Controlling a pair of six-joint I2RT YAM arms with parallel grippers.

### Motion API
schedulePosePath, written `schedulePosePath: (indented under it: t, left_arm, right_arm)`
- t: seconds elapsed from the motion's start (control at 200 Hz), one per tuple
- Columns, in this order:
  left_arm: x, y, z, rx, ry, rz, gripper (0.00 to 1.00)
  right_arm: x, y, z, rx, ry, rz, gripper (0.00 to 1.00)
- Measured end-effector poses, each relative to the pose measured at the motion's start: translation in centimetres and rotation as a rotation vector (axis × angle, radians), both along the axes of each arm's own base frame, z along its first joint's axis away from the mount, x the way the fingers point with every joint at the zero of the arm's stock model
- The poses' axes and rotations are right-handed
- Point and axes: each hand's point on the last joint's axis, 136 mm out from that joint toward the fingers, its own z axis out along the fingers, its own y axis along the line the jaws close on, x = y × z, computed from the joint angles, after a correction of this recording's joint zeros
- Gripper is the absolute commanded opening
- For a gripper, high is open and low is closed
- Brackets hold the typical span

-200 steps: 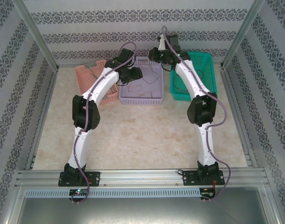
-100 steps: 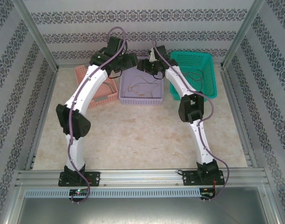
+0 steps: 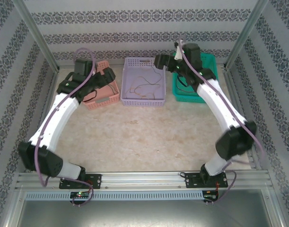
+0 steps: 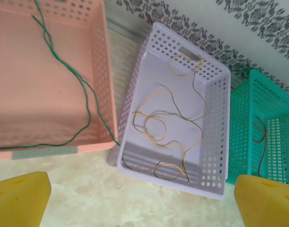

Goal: Untangle the cables

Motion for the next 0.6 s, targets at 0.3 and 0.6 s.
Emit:
schedulePosePath:
  t: [0.3,0.6]
  left_arm:
    - [-9.8,8.7,-2.8,0.317,-0.078,0.262,1.0]
    - [-11.4,11.8,-17.7,0.739,0.021,0.122,0.99]
  right_arm:
    - [-12.9,-11.8,-7.6,-0.251,-0.034,-0.416,0.98]
    - [-16.6,-17.7,-24.0,-0.565,0.106,-0.444,0.98]
